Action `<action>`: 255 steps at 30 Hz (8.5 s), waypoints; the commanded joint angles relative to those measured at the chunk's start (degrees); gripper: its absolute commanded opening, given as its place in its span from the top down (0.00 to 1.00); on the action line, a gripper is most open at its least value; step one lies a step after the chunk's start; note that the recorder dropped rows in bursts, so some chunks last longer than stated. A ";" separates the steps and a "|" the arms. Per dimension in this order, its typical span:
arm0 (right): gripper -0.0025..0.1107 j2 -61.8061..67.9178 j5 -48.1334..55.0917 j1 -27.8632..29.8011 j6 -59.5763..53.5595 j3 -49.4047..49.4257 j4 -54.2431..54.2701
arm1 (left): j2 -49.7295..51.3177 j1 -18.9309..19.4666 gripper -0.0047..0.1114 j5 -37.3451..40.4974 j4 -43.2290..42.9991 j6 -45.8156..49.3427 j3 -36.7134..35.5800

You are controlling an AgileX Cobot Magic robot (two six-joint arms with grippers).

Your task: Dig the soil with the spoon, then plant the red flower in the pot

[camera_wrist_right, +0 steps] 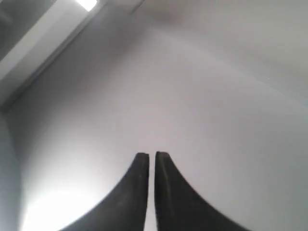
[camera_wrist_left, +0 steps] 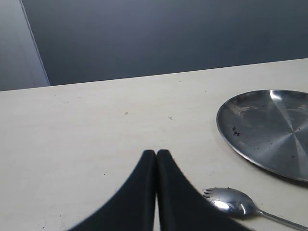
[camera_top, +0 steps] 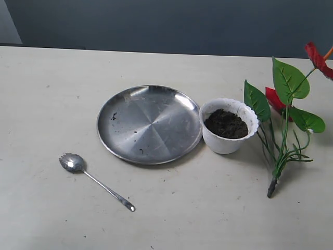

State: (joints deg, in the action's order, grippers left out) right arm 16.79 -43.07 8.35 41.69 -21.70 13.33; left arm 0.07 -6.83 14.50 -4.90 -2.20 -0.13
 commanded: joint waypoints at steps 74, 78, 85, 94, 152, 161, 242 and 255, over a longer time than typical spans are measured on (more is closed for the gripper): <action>0.77 117.61 104.58 -63.13 -54.95 -75.17 -2.69 | -0.07 -0.31 0.95 -0.78 0.09 -0.25 0.13; 0.82 117.71 104.58 -64.64 -54.95 -75.17 -2.80 | -0.07 -0.31 0.95 -0.78 0.09 -0.25 0.13; 0.98 117.71 103.12 -68.23 -54.95 -75.17 -4.27 | -0.07 -0.31 0.95 -0.78 0.09 -0.25 0.13; 0.98 112.62 101.46 -69.02 -55.65 -75.17 -4.68 | -0.07 -0.31 0.95 -0.78 0.09 -0.25 0.13; 0.98 75.91 113.04 -42.11 -49.07 -40.34 -33.25 | -0.07 -0.31 0.95 -0.78 0.09 -0.25 0.13; 0.98 81.48 113.04 -42.11 -46.94 -40.34 -36.13 | -0.07 -0.31 0.95 -0.78 0.09 -0.25 0.13; 0.98 106.55 86.62 -43.12 -54.55 -66.63 4.96 | -0.07 -0.31 0.95 -0.78 0.09 -0.25 0.13; 0.59 105.39 90.89 -43.12 -54.69 -66.63 9.30 | -0.07 -0.31 0.95 -0.78 0.09 -0.25 0.13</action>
State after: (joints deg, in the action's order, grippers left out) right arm 123.61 46.04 -34.72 -12.89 -87.89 20.96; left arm 0.07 -6.83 14.50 -4.90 -2.20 -0.13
